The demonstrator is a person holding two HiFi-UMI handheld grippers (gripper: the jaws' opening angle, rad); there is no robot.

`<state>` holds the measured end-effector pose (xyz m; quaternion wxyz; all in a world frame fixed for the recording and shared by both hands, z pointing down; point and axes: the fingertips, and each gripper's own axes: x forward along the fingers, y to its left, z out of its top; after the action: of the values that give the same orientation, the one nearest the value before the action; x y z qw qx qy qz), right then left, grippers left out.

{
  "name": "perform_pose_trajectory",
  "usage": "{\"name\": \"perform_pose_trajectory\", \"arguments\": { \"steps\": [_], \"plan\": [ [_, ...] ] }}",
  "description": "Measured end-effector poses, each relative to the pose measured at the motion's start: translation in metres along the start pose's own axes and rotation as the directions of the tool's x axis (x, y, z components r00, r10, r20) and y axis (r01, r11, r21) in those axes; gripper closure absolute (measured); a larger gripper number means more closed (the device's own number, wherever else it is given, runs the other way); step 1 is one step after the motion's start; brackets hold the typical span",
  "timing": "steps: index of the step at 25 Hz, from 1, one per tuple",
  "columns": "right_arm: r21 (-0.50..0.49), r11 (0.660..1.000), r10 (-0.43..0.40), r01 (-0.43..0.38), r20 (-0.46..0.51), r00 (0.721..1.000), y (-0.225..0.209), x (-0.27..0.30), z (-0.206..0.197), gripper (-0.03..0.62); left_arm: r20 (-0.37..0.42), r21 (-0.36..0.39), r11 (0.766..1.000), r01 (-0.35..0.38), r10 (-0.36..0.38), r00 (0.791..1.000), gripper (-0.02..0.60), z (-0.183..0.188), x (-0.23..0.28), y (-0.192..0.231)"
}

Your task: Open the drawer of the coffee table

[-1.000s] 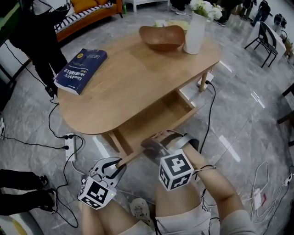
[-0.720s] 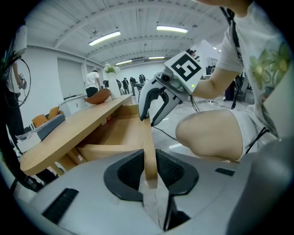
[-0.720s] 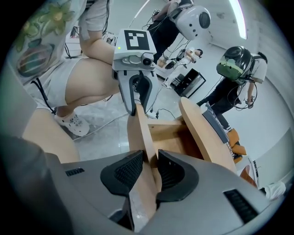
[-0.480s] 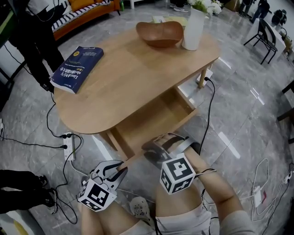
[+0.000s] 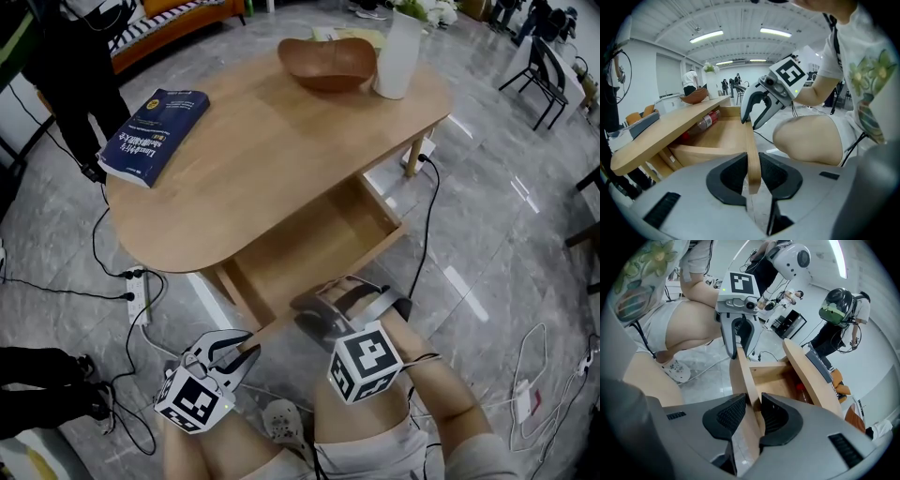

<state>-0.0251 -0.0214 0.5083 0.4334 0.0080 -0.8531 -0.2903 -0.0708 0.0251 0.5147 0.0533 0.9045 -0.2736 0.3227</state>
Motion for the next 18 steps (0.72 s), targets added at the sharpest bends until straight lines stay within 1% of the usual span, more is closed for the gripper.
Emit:
{"name": "perform_pose_trajectory", "arguments": {
  "steps": [10, 18],
  "plan": [
    [0.011, 1.000, -0.015, 0.015, 0.011, 1.000, 0.005, -0.003, -0.002, 0.485, -0.002, 0.001, 1.000, 0.010, -0.010, 1.000, 0.500, 0.000, 0.002, -0.007],
    [0.020, 0.999, -0.026, 0.026, -0.003, 1.000, 0.011, -0.004, -0.003, 0.485, -0.005, 0.002, 0.999, 0.032, -0.032, 0.999, 0.500, -0.001, 0.004, -0.013]
  ]
}}
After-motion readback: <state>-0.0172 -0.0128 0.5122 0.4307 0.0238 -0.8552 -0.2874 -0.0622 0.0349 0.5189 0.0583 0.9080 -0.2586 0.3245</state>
